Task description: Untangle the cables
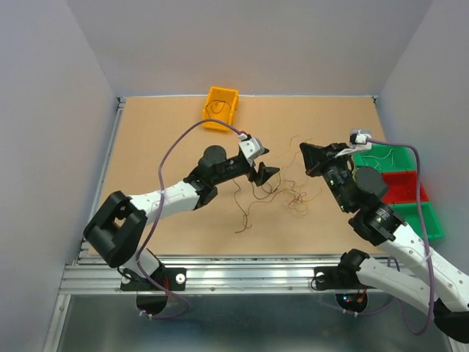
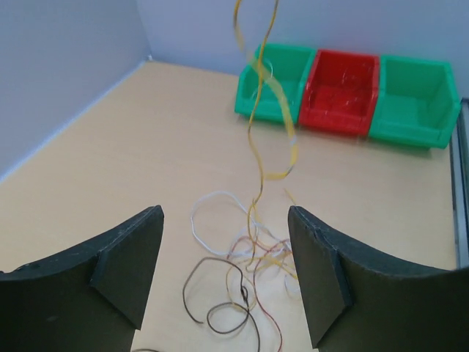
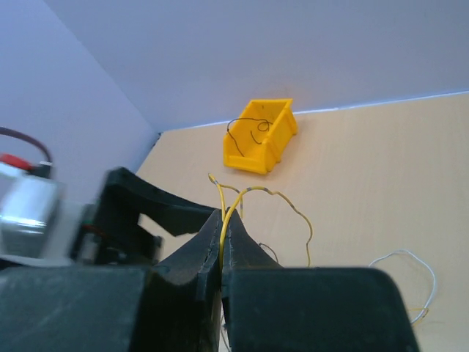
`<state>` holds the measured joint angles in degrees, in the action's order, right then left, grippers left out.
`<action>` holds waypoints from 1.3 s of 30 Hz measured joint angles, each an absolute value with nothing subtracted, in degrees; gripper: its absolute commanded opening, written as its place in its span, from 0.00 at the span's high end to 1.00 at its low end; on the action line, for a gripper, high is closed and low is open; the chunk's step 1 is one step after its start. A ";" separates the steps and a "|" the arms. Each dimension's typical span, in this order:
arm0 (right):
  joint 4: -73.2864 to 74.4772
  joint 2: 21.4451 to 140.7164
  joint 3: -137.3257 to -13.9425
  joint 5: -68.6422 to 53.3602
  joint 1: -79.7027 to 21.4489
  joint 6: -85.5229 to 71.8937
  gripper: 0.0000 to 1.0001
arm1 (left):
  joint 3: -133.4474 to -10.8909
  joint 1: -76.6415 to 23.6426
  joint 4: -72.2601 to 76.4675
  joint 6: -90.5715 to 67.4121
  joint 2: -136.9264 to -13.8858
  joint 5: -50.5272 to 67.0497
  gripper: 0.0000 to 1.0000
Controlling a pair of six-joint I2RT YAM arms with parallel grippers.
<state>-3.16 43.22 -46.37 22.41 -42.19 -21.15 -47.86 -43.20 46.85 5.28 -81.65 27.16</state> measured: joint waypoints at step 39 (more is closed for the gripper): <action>-2.39 41.17 -43.11 28.45 -42.19 -22.13 0.86 | -62.39 -49.34 21.17 9.37 -83.11 8.47 1.00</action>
